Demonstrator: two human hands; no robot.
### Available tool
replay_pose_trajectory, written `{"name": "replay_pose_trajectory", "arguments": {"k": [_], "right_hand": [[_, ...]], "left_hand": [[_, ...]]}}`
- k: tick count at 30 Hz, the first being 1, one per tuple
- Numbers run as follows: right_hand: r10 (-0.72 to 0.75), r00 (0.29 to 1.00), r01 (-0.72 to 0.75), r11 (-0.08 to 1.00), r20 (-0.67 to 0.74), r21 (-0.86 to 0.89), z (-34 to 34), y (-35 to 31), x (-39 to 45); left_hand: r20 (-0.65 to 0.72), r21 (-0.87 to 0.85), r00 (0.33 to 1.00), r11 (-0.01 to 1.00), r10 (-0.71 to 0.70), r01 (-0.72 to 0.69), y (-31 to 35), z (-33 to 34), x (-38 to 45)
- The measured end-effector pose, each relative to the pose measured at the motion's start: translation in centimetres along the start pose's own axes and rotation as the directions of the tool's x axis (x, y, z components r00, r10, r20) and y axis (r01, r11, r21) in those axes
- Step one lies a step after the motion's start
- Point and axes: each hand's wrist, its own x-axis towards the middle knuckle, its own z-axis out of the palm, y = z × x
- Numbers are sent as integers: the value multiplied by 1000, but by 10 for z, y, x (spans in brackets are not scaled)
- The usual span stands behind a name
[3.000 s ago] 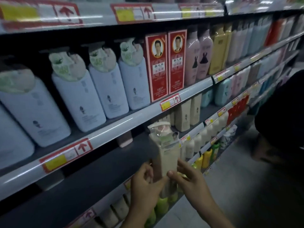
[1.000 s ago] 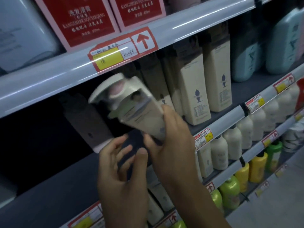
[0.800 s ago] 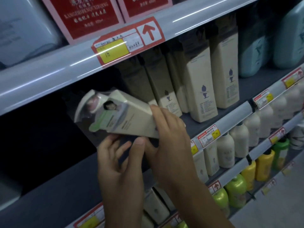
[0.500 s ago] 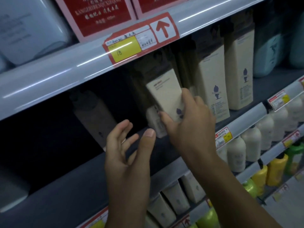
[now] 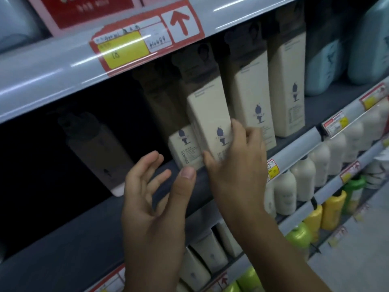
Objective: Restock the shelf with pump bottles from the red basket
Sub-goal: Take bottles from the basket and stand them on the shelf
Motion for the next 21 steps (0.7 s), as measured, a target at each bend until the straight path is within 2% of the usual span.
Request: {"name": "replay_pose_trajectory", "arguments": {"k": [4, 12, 15, 18, 21], "right_hand": [[59, 997, -56, 997, 50, -58, 2, 8, -6], [33, 999, -31, 996, 19, -87, 11, 20, 11], [4, 1000, -4, 999, 14, -49, 11, 26, 8], [2, 998, -1, 1000, -68, 21, 7, 19, -3], [-72, 993, 78, 995, -95, 64, 0, 6, -22]], "left_hand": [[-24, -44, 1000, 999, 1, -2, -3, -1, -2], [-29, -18, 999, 1000, 22, -23, -6, -15, 4], [-28, 13, 1000, 1000, 15, -14, -8, -20, 5], [-14, 32, 1000, 999, 6, -6, -8, -25, 5], [-1, 50, 1000, 999, 7, -7, -10, -27, 6]]}}
